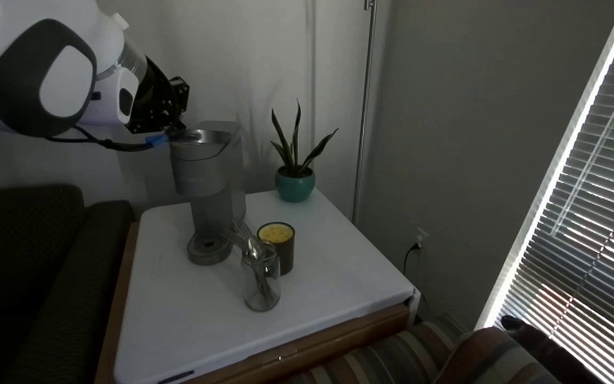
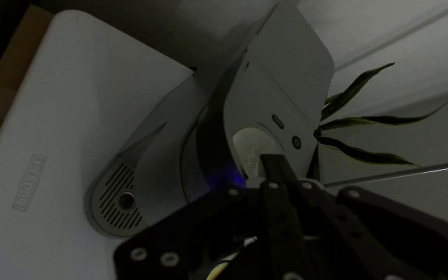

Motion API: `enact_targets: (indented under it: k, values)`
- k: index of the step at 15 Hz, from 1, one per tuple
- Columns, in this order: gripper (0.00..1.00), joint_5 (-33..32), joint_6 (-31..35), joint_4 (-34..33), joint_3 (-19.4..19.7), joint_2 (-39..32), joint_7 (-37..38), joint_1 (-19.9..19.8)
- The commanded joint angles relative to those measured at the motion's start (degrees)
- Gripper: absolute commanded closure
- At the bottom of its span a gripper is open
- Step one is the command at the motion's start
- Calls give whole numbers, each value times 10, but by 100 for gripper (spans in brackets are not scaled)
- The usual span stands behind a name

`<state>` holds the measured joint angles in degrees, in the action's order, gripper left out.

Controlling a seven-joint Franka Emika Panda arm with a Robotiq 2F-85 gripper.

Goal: Close the coffeemaker then open it

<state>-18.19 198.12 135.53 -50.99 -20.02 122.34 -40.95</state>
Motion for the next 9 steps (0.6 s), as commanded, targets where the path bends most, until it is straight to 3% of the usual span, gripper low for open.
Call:
enact_targets:
  k: [1,5,9]
  values:
    - [100,-4,-1,11,-17,-19,11,-26]
    - [100,-7,-1,5,-26,-48,31,-35]
    - [100,-10,-1,21,-5,-86,41,-25]
